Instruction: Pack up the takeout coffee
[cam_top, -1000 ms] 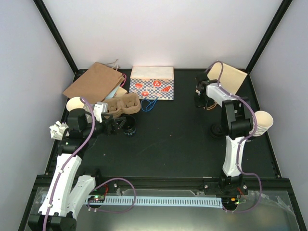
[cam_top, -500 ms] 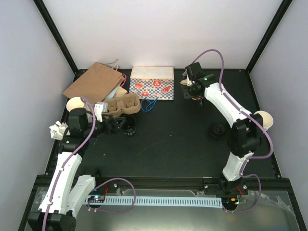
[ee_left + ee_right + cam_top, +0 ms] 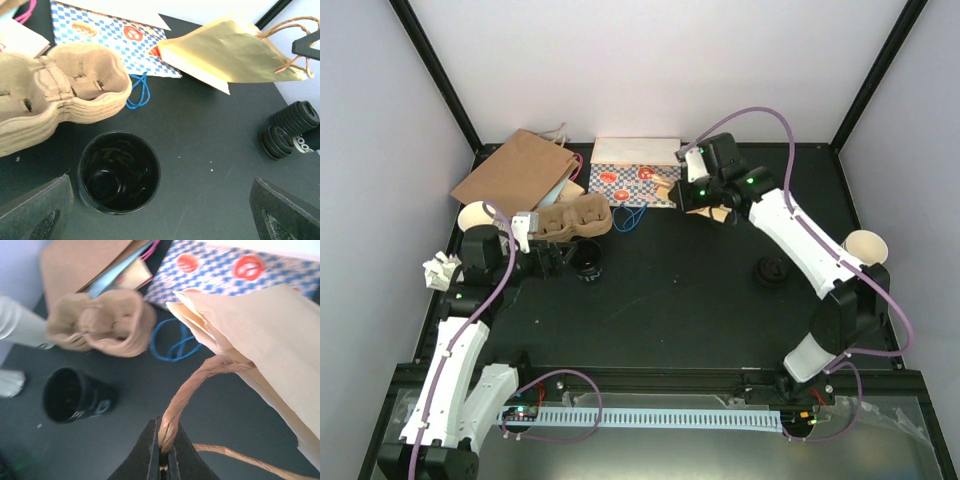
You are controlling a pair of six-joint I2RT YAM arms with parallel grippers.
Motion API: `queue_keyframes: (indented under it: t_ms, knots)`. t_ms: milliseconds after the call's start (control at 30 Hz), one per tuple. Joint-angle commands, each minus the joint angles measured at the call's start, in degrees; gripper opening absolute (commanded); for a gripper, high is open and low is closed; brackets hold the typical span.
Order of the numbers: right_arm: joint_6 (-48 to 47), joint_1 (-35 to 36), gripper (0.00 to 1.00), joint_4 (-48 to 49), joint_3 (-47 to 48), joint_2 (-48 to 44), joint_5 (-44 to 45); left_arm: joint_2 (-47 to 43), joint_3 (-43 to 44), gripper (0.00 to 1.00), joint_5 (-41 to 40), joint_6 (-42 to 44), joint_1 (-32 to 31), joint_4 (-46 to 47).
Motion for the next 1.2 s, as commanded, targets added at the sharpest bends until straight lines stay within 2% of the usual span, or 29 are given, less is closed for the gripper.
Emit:
queue_keyframes:
  t_ms: [0, 233, 400, 467, 600, 667, 900, 1167]
  knots:
    - [3.2, 4.3, 0.01, 5.0, -3.5, -2.0, -7.7, 1.6, 1.5, 0.99, 5.6, -0.8, -0.2, 1.2]
    - [4.0, 11.1, 0.02, 6.6, -6.7, -2.2, -8.1, 0.3, -0.7, 0.99, 10.6, -4.5, -0.9, 4.6]
    - [3.9, 13.2, 0.08, 7.7, -8.5, -1.7, -8.8, -0.4, -4.7, 0.99, 8.8, -11.6, -8.3, 12.1]
    - [3.8, 13.3, 0.14, 7.7, -9.5, -1.8, -8.3, 0.1, -4.9, 0.99, 5.4, -12.9, -13.4, 13.3]
    - [2.8, 13.3, 0.41, 7.2, -11.5, -3.3, -5.6, 2.4, -4.4, 0.99, 3.6, -14.6, -18.0, 14.0]
    - [2.4, 13.3, 0.46, 7.2, -12.7, -4.7, -3.8, 3.7, -4.2, 0.99, 3.2, -14.9, -19.4, 14.1]
    - [-1.2, 13.2, 0.46, 5.3, -16.0, -6.9, 3.3, 5.5, -4.6, 0.99, -0.2, -16.1, -24.1, 14.8]
    - [-3.4, 13.6, 0.46, 7.9, -23.0, -5.9, 0.5, 5.7, -7.4, 0.96, -3.8, -17.5, -27.8, 14.7]
